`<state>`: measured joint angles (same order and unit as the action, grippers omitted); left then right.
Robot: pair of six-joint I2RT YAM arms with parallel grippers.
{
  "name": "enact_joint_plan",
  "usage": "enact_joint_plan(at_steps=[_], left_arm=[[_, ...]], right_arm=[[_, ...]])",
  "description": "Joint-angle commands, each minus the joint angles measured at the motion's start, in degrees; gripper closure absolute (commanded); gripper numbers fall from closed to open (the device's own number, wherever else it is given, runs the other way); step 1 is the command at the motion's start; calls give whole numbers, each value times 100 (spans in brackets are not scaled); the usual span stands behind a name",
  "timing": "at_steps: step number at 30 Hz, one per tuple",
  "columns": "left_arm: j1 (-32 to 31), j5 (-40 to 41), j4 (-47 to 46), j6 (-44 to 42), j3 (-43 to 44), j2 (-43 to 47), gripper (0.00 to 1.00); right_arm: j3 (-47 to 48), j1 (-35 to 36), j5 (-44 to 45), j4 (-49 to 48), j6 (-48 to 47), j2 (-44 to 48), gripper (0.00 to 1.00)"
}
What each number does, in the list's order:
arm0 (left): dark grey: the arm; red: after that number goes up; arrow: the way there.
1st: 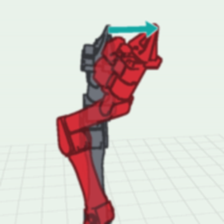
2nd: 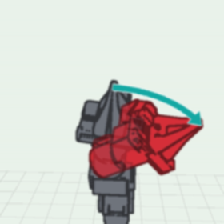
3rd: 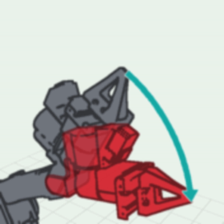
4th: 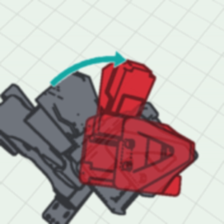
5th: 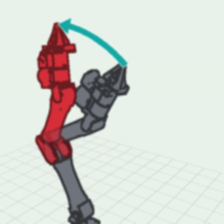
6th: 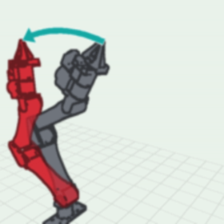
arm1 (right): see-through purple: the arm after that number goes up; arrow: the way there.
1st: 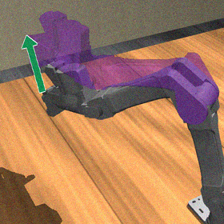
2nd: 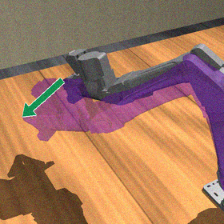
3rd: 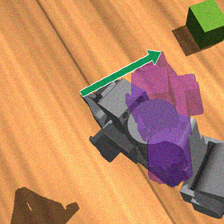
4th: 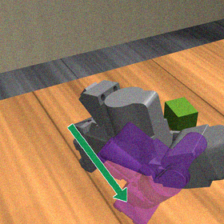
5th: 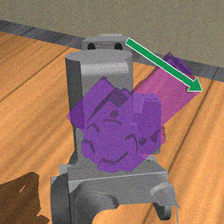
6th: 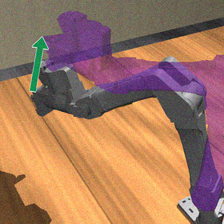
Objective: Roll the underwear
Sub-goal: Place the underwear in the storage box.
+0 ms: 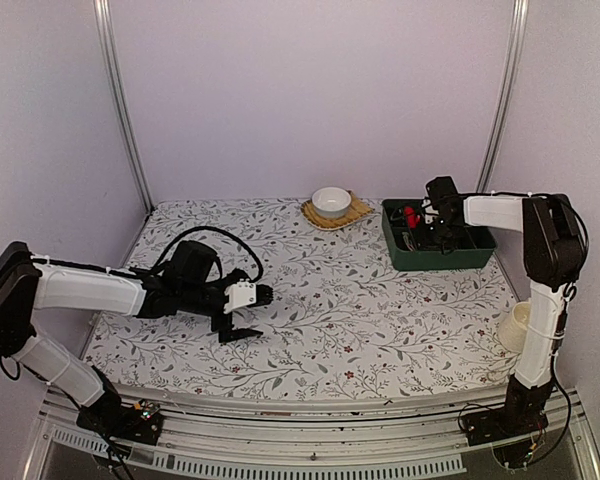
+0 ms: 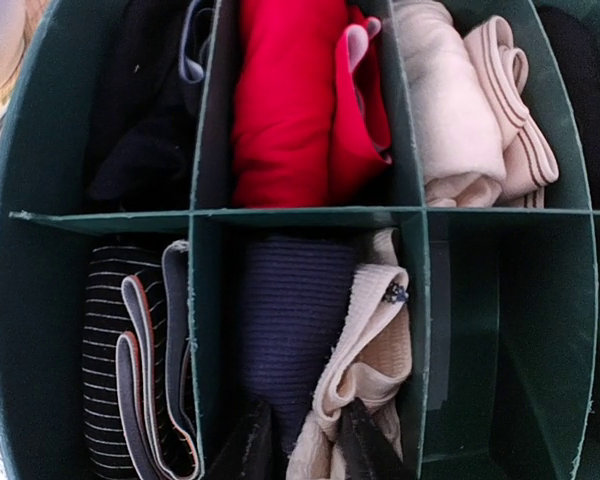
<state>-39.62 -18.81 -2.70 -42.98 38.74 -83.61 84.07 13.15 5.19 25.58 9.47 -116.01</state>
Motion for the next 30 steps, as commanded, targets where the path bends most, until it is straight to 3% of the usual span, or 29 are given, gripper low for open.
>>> enact_joint_plan(at_steps=[1,21,30], left_arm=[[59,-48,-55,41,48,-60,1],[60,-53,-46,18,55,-89,1],[60,-41,-38,0,72,-141,2]], right_arm=[[74,4,-25,119,-42,-27,69],[622,104,134,579,-153,341,62],[548,121,131,709,-248,349,90]])
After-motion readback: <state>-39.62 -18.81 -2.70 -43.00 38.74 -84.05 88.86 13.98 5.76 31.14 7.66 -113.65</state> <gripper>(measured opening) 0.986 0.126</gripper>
